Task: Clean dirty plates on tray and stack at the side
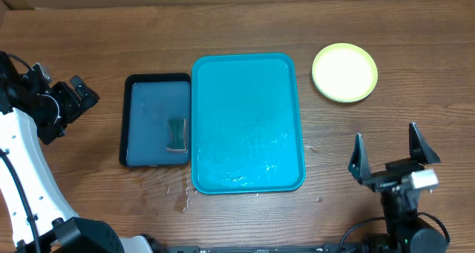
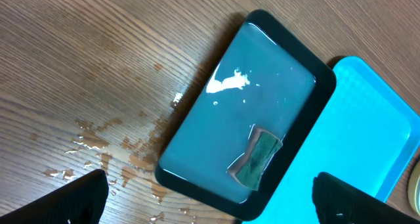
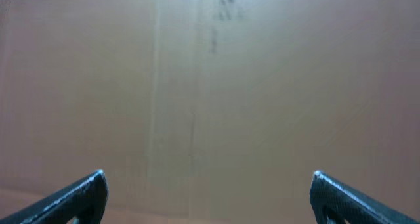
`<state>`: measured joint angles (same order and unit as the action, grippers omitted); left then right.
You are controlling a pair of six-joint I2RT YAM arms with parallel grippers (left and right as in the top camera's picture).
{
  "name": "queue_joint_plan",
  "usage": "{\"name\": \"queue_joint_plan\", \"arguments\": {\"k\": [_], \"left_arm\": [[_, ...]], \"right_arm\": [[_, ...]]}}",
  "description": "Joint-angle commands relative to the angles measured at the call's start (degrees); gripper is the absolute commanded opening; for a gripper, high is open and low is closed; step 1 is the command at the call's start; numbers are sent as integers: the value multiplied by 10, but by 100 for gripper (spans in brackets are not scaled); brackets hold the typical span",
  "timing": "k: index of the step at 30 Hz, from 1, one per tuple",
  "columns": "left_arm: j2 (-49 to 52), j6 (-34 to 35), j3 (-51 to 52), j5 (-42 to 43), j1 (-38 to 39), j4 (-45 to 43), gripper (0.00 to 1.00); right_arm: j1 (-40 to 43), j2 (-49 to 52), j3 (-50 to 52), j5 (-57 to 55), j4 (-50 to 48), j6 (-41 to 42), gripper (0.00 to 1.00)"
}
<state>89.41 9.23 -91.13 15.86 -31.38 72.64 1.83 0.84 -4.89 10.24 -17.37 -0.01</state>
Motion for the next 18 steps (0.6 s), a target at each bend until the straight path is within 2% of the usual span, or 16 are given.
{"name": "queue_joint_plan", "arguments": {"k": [1,5,11,18], "left_arm": [[3,6,-6,2,-1,0,100],[3,6,-6,2,-1,0,100],[3,6,-6,2,-1,0,100],[3,6,-6,2,-1,0,100]], "right_arm": [[2,-7,-7,-83,21,100,100],[2,-7,11,-107,19,137,100],[-1,-7,44,-101,35,138,100],[-18,-7,45,-89,198,138,100]]}}
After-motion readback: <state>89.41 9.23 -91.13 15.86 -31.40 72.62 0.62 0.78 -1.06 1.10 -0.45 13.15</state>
